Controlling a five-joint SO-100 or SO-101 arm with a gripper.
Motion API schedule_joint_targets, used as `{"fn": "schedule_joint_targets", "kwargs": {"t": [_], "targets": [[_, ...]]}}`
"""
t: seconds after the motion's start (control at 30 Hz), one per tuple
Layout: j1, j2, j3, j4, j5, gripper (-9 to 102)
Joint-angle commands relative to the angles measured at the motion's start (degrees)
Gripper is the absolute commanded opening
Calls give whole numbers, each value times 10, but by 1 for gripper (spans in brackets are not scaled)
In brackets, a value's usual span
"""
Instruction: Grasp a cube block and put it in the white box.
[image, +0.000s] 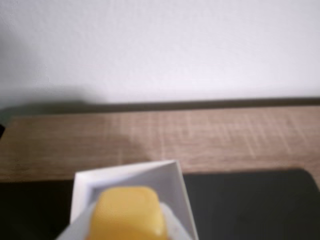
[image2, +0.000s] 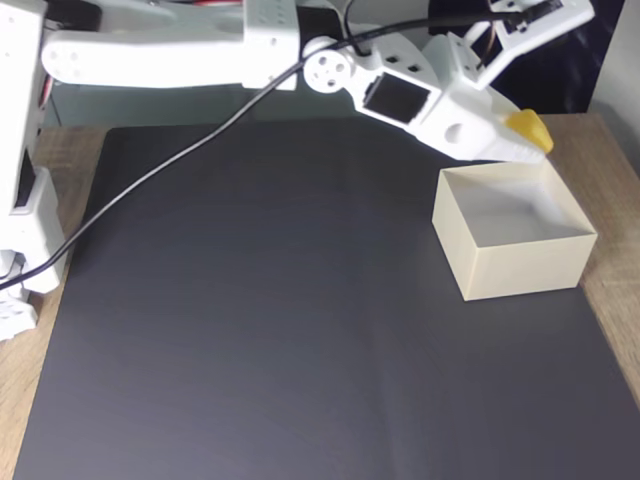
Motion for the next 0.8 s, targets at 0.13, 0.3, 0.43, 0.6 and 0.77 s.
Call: {"fn": "schedule_joint_targets", "kwargs": {"t": [0.13,0.3,0.43,0.6,0.77], "targets": [[2,-33,-78,-3,4,2],[-2,-45,-87,-2,6,2],[-5,-45,-87,4,6,4],[-8,-47,-87,7,11,8],[-7,-47,-87,8,11,17]]}}
